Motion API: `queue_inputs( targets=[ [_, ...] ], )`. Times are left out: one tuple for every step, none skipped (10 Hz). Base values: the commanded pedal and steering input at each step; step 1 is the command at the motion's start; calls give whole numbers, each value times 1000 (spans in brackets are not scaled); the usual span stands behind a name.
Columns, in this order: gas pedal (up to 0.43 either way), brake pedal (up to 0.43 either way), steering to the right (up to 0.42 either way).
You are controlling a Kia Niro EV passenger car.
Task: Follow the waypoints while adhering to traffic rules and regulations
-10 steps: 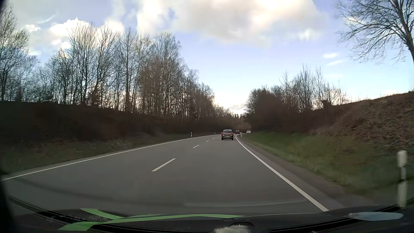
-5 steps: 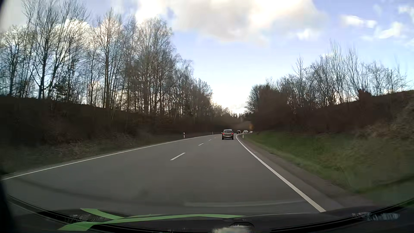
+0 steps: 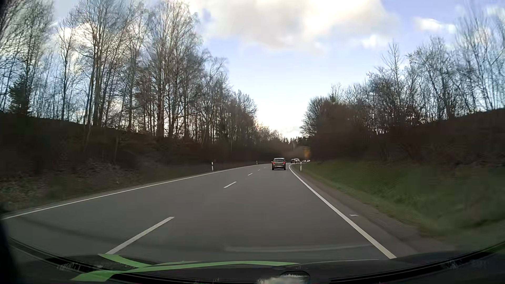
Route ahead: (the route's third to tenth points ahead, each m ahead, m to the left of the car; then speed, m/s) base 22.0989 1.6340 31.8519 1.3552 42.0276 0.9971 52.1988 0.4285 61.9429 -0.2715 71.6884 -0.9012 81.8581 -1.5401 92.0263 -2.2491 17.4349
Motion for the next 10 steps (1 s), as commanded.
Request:
queue_inputs(
  targets=[
    [98,0,0],
    [98,0,0],
    [98,0,0],
    [98,0,0],
    [98,0,0],
    [98,0,0],
    [98,0,0],
    [98,0,0],
    [98,0,0],
    [98,0,0]
  ],
)
